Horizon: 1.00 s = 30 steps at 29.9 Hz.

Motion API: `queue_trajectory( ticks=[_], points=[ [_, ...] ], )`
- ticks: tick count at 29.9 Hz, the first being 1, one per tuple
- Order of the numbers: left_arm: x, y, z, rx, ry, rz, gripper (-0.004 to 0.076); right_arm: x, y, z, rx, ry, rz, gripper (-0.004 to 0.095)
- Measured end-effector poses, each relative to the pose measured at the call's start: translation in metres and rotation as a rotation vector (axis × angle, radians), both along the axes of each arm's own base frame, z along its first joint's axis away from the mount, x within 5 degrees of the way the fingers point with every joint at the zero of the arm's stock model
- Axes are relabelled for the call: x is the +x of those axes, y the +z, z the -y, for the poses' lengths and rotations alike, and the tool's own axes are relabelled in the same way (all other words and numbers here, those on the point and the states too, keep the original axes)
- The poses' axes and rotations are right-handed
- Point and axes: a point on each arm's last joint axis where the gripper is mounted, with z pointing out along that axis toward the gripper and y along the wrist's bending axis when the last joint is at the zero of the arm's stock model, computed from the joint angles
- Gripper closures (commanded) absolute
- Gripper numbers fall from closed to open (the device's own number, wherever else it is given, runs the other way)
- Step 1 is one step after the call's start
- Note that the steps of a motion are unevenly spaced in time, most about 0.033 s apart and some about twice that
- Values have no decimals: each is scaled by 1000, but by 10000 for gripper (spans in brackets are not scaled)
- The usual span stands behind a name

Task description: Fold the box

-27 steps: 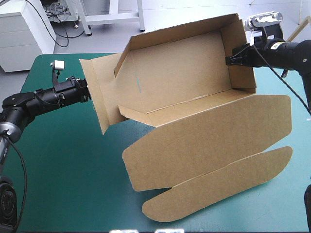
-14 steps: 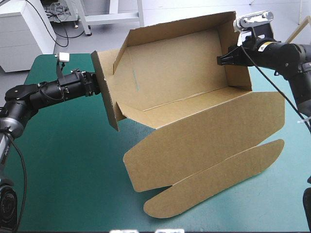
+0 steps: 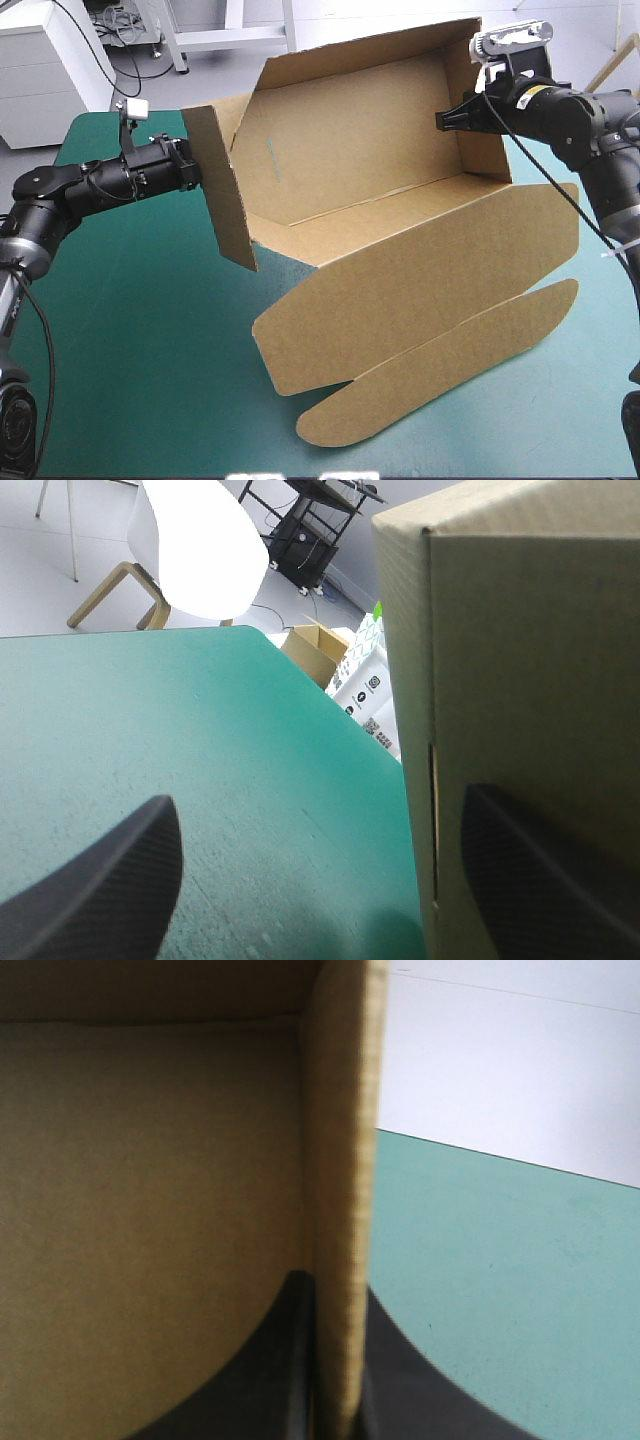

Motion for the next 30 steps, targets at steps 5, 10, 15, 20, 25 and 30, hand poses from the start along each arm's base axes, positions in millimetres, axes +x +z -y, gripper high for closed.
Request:
queue_trajectory(
  ticks=[5,10,15,20,25,30],
  points=[
    [0,0,1,0,4,-3,160,0,0,1,-1,-25,-2,920],
    [1,0,1,0,8,-6,160,1,1,2,0,-49,9,920],
    [-1,1,1,7,10,-4,160,2,1,4,-3,-66,19,920],
    [-9,9,2,10,-1,18,160,2,3,5,-9,-80,31,920],
    [-23,21,8,-5,-74,55,160,5,0,9,-51,-104,36,920],
    [-25,22,9,3,-85,57,160,4,0,2,-58,-81,39,920]
  ],
)
